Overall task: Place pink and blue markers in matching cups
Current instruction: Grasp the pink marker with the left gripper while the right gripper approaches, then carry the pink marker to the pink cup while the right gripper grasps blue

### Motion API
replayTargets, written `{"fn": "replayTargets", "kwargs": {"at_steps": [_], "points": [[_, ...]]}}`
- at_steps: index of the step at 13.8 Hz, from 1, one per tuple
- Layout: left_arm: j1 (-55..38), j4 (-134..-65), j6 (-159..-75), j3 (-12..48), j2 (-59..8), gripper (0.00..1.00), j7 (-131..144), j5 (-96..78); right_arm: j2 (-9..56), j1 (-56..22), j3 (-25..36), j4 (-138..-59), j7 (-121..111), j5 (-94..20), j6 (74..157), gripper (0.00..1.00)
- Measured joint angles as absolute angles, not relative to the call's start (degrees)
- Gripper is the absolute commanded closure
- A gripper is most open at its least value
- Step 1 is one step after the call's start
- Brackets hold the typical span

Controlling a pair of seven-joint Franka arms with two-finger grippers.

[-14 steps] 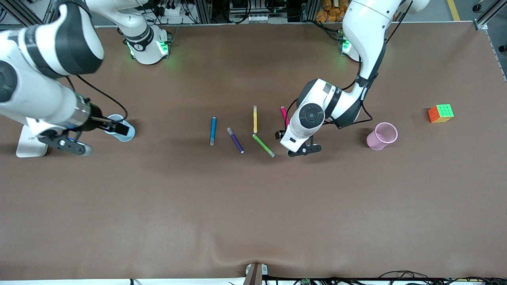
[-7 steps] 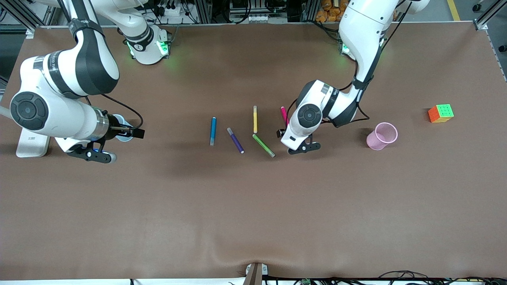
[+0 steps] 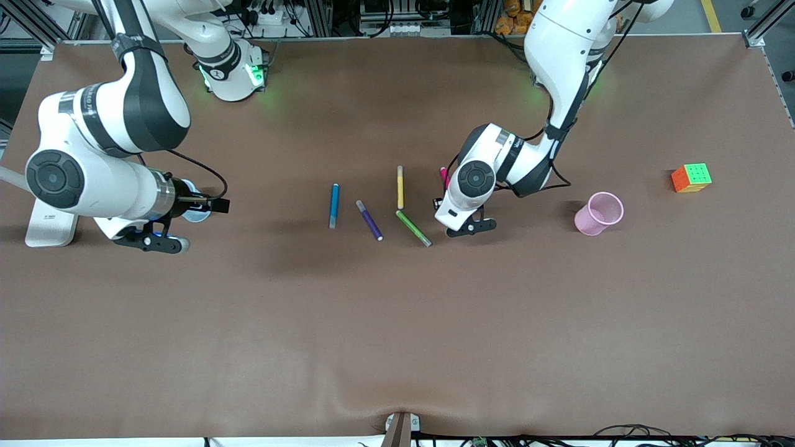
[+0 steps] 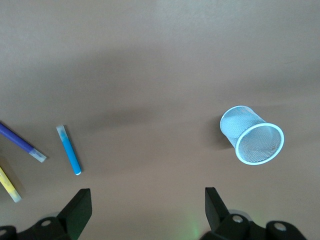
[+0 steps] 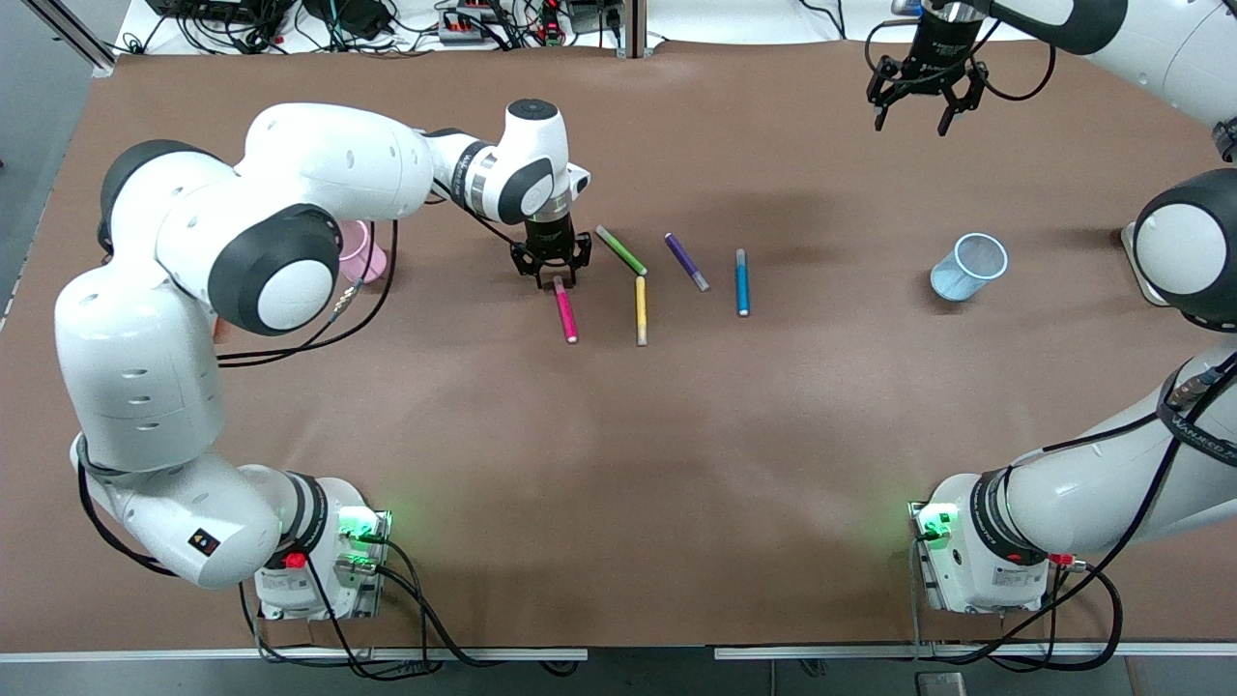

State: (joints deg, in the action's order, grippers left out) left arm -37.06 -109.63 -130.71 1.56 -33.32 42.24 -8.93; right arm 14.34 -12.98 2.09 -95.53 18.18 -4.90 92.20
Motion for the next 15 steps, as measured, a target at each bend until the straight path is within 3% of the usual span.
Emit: {"fn": "replayTargets", "kwargs": {"at_steps": [1,2,5,9,15], "points": [[-37.2,-109.6,-130.9,1.6,-33.6,0.53,42.2,-8.9,14.3,-13.4,2.1,-96.3,17.7,-4.9,93.0,0.0],[-37.2,-109.6,-131.0,1.6,-33.6,0.61,42.3,-8.9,14.3,-14.0,2.0,-97.1,17.4,-5.0,94.2,0.0],[-37.4,-109.5,-131.4,1.6,-33.6,1.0,42.3,-8.9,13.6,-17.6,2.0,-100.4,17.2,-5.1,98.0,0.0],[-37.5,-109.4,-131.4,1.6,-33.5,1.0,42.4,-8.9,11.1,-19.4,2.0,-109.6,17.2,-5.0,106.5,0.0],[-35.7,-108.8,-131.4,0.6,-32.4,1.0,41.4,-8.9,11.6,-21.1,1.9,-112.3,17.1,-5.0,109.6,0.0]]}}
